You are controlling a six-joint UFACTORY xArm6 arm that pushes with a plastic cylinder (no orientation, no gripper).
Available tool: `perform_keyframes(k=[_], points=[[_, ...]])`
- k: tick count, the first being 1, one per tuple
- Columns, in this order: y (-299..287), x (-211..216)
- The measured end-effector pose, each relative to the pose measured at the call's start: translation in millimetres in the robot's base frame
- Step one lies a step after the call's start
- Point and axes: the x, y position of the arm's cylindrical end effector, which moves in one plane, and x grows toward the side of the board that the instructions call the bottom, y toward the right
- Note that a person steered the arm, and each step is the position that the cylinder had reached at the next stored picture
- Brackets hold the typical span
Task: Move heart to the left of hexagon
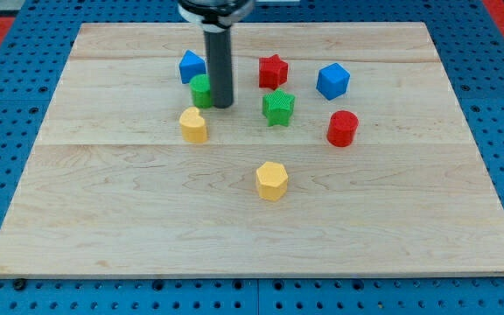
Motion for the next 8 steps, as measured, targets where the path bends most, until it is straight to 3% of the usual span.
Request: perform_keyframes(k=[2,5,6,8], points=[[-47.0,32.5],[-7.3,34.0],[-7.3,58.3],[-32.0,64.4]])
